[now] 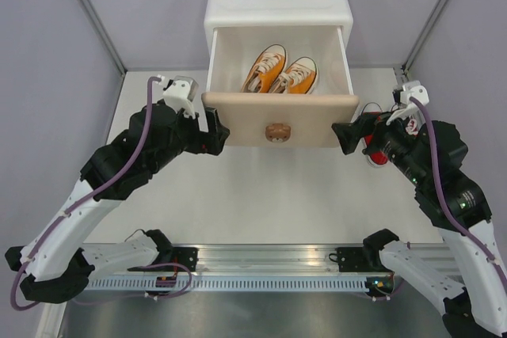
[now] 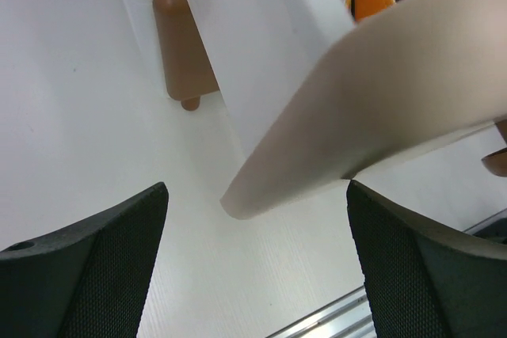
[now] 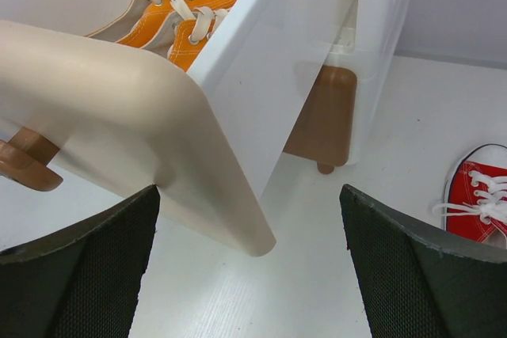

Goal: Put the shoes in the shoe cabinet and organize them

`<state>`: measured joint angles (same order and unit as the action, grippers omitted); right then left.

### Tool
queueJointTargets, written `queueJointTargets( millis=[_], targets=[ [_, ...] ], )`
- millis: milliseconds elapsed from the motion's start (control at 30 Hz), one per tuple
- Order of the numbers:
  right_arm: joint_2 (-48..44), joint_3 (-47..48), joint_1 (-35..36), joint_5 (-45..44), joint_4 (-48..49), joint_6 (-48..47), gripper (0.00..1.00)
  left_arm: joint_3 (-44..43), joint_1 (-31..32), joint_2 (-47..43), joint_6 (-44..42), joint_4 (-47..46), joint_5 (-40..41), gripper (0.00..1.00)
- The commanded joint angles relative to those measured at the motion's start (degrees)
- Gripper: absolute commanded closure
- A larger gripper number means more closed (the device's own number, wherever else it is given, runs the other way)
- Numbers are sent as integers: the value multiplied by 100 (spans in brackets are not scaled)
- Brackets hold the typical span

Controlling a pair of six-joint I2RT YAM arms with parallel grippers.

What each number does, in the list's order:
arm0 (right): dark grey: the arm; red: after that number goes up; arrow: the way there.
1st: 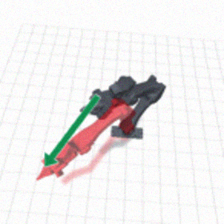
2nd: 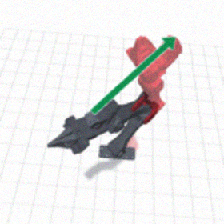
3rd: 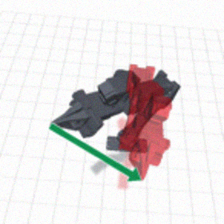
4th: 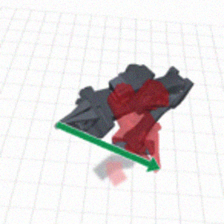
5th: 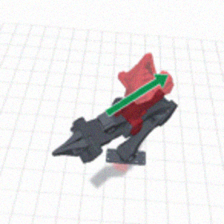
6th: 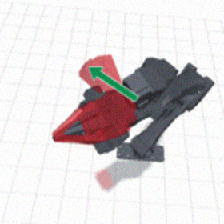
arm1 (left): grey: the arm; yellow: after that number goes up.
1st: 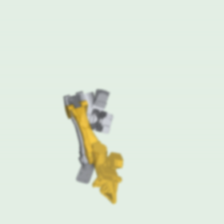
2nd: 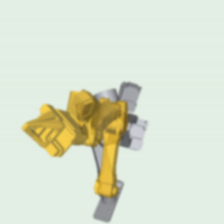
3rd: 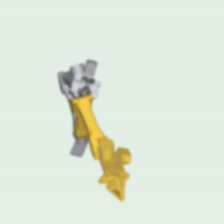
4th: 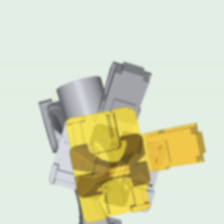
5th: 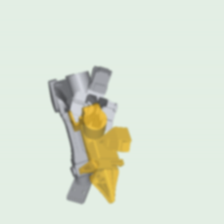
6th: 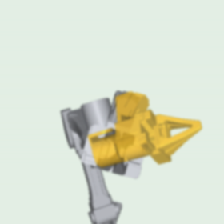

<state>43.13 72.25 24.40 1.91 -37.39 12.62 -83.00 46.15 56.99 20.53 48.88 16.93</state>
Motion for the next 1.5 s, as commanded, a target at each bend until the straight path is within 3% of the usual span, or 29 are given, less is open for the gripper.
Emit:
queueJointTargets(
  millis=[0, 333, 500, 767, 1233, 1467],
  targets=[
    [142, 272, 12, -516, 477, -32, 2, -269, -53, 198, 109, -739, 627, 5],
    [599, 404, 21, -920, 1206, -163, 2, -524, -54, 699, 74, -1267, 961, 7],
    [810, 431, 21, -1123, 1418, -260, 2, -585, -54, 840, 74, -1618, 733, 8],
    [1284, 351, 21, -1457, 2024, -392, 2, -700, -106, 1358, -181, -1891, 1242, 6],
    [2277, 237, 12, -2045, 2930, -506, 2, -981, -958, 2228, 126, -2339, 979, 2],
    [2726, 211, -76, -2380, 3202, -454, 2, -981, -1029, 2369, 144, -2454, 900, 2]
  ],
)
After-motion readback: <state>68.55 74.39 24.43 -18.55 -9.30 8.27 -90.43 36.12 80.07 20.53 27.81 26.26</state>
